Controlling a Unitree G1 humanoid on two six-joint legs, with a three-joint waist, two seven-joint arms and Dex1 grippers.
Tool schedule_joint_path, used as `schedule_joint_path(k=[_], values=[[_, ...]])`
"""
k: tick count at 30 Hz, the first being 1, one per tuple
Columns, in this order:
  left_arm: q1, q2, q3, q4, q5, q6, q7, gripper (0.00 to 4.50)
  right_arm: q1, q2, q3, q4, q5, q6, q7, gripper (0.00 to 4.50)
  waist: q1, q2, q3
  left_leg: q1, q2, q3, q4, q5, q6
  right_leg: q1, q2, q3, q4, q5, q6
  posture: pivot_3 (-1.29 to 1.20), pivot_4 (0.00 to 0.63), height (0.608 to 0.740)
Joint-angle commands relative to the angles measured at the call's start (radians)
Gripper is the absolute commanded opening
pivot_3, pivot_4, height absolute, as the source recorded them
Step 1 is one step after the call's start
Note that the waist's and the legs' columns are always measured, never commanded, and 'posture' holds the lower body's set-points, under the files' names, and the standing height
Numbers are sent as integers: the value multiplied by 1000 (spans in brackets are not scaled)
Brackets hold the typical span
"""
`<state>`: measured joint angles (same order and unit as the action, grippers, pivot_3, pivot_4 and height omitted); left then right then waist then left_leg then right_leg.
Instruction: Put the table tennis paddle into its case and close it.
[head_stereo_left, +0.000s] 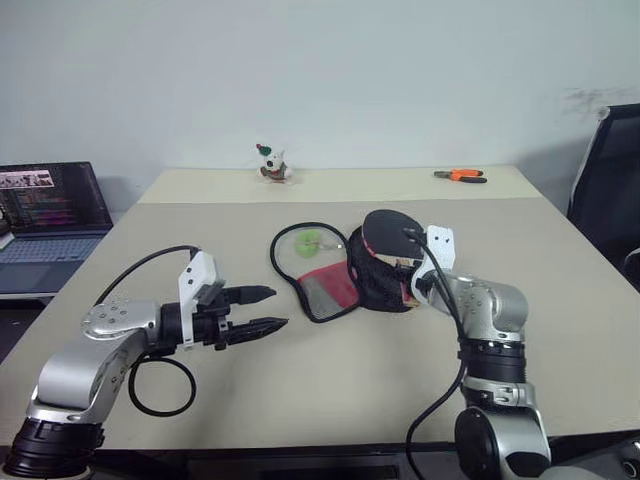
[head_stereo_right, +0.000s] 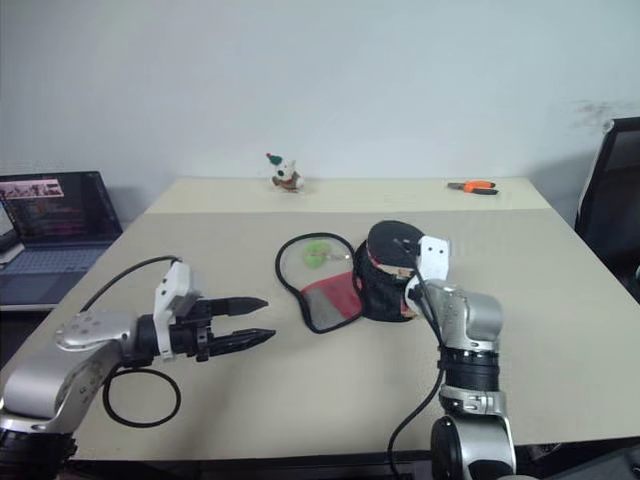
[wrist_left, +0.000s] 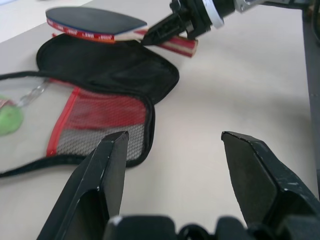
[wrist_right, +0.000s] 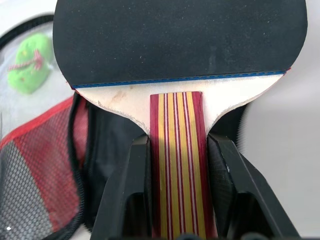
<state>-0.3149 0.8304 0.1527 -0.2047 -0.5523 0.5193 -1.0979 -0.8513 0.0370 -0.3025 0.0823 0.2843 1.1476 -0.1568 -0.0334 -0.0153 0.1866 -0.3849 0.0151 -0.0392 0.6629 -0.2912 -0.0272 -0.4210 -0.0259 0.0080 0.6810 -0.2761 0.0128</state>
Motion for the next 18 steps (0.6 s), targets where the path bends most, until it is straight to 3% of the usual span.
schedule_joint_path(k=[1, 18], values=[[-4, 7, 23, -34, -9, -17, 7, 3227, -43, 17, 21, 60, -26, -139, -11, 1130, 0, 0, 0, 0, -1, 0, 0, 0, 0, 0, 0, 0, 0, 0, 0, 0, 150, 740], [-9, 7, 14, -33, -7, -16, 19, 3227, -116, 7, 89, 369, -77, -379, 25, 1130, -18, 0, 0, 1, 0, 2, 0, 0, 0, -1, 2, 2, 1, 0, 0, 0, 150, 740]])
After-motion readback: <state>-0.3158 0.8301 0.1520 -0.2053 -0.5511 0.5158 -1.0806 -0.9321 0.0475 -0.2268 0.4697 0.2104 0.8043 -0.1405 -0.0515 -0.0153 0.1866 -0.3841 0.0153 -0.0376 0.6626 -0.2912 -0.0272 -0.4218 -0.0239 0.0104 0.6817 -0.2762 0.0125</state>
